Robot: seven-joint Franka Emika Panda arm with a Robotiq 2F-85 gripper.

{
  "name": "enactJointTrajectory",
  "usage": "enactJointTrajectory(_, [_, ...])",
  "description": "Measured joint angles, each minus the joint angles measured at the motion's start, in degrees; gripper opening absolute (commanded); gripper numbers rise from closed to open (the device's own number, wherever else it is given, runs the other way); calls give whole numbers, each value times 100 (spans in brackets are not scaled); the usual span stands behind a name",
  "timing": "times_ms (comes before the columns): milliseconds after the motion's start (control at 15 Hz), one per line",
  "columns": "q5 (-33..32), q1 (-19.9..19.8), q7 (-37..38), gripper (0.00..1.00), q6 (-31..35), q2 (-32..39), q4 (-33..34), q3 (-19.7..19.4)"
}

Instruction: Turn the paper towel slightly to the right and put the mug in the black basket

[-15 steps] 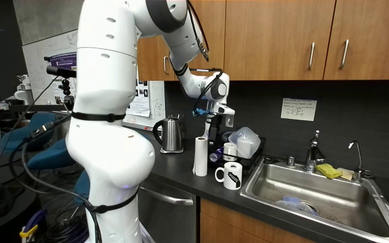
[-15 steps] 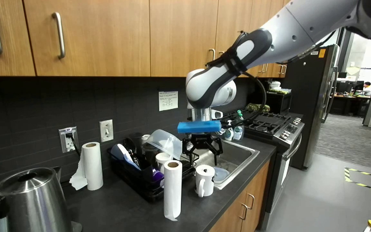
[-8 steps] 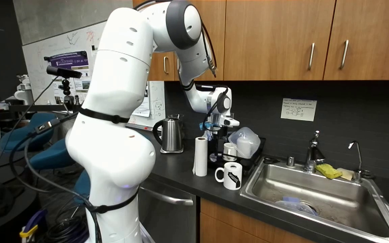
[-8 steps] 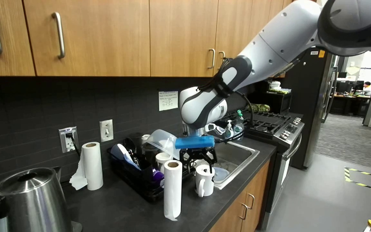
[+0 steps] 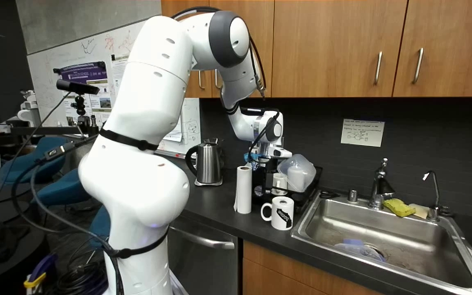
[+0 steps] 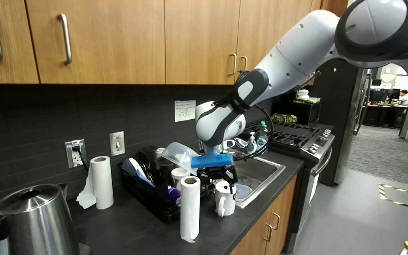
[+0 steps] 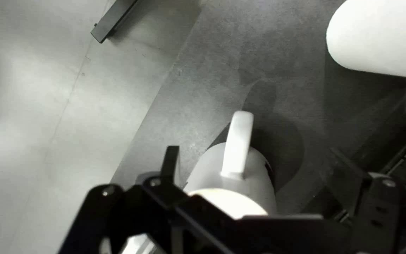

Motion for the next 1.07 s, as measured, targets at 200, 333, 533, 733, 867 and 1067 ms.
enactJointTrajectory(200, [63, -1, 0, 100, -229, 7, -36, -53])
enactJointTrajectory(333, [123, -1, 0, 100, -321, 7, -75, -60])
enactJointTrajectory(533, [194, 1, 0, 100, -341, 31, -118, -58])
enactJointTrajectory(733, [208, 1, 0, 100, -319, 85, -129, -59])
enactJointTrajectory(867, [208, 1, 0, 100, -252, 150, -127, -62])
enactJointTrajectory(1067, [102, 22, 22, 100, 136, 271, -142, -93])
